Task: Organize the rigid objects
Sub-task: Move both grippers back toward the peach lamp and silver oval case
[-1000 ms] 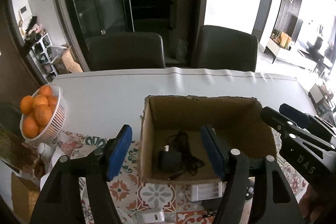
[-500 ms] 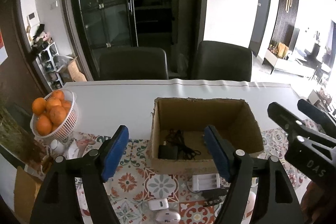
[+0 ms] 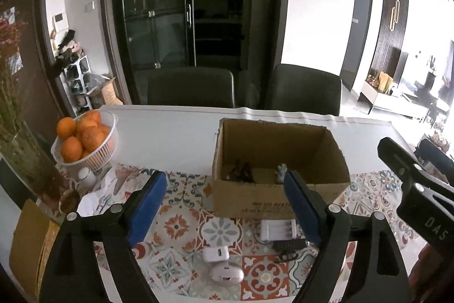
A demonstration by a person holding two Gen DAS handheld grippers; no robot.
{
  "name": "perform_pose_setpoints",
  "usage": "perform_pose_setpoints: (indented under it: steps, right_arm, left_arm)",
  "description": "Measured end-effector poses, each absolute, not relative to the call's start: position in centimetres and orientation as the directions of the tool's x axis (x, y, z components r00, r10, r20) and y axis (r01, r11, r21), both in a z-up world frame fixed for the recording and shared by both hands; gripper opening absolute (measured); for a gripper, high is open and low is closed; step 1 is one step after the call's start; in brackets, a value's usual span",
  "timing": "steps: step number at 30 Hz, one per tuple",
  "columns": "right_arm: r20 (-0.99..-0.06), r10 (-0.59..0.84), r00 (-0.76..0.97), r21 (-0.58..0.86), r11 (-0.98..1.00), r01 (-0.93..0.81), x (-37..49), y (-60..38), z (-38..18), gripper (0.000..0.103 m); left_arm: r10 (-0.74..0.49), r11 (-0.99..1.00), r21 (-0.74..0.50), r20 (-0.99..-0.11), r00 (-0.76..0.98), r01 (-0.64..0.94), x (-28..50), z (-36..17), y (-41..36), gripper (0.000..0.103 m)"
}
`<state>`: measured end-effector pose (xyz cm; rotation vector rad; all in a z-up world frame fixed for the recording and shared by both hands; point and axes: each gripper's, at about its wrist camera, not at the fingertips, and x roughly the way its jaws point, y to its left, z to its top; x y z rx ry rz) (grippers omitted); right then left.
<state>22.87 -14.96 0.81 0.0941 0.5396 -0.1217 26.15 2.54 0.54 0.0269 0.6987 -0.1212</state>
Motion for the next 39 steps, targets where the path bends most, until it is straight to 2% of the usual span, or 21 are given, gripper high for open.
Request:
perform_pose_setpoints:
  steps: [14,22,39]
  right_arm:
    - [-0.452,-0.127,0.883,0.100,0.976,0.191,17.8,-14.8,-1.1,0.097]
    - [-0.476,-0.115,0.872,0.132,0.971,0.200,16.4,-15.1,-2.9,0.097]
    - [-0.484,-0.157,0.861,0.108,0.966,0.236,13.3,-14.6,-7.4,0.097]
  left_arm:
    - [-0.050,0.998,-0.005,-0.590,0.806,0.058,20.9,-1.0,3.8,0.089]
    - [-0.051,0.998,-0.014,-0.595,0.802,0.053,19.3,-2.4,3.7,0.090]
    - [-0.028,1.000,-0.014,-0.619,0.785,0.024,16.6,-7.6,3.7,0.090]
